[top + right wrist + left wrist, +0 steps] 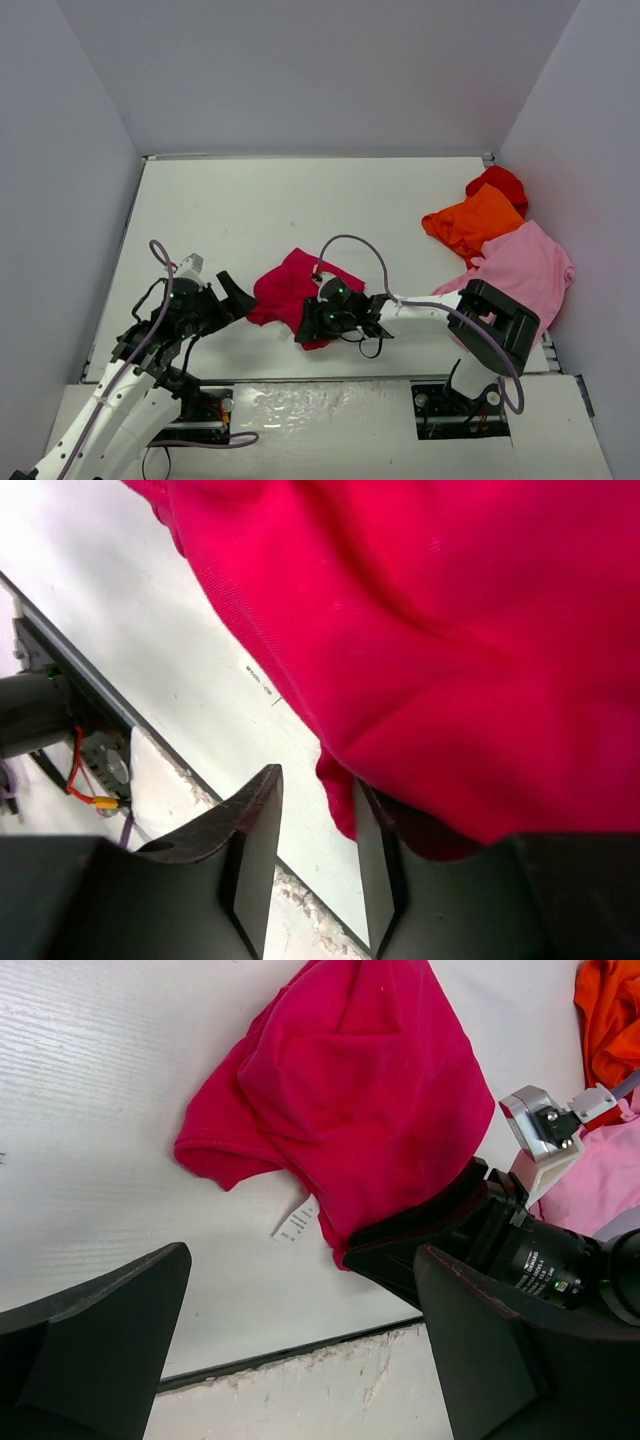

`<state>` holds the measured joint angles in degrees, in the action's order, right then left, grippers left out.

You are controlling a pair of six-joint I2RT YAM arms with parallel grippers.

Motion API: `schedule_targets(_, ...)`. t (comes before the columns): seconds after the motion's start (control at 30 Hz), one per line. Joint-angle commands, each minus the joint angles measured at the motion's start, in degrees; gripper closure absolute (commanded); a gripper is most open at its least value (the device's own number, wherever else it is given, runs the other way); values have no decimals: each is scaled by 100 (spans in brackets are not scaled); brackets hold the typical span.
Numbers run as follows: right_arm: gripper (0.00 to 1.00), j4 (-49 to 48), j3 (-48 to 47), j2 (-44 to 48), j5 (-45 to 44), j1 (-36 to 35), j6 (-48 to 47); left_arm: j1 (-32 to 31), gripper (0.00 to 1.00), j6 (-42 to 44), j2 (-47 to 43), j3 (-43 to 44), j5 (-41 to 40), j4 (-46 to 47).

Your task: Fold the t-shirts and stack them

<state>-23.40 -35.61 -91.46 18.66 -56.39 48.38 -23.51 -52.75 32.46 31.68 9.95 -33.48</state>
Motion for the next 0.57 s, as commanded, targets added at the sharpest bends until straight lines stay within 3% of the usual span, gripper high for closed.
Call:
schedule_targets(0.0,42,1075,-239,399,-872,-205,-267,-14,6,81,-302,479,-424,-378)
schedule_targets(0.1,28,1300,-861,742,-1061,-207,-500,-14,6,154,-803,808,-888,-1043)
schedule_targets(0.2,25,1670,-1527,847,-1188,-212,-656,-14,4,206,-1162,977,-1369,-1458)
schedule_targets(0.3,24,1885,-2125,1020,-1158,-221,-761,-14,3,321,-1426,1107,-1574,-1714)
schedule_targets(0.53,29,1955,-2569,1973,-1620,-223,-1300,-14,3,555,-1322,1181,-1313,-1576)
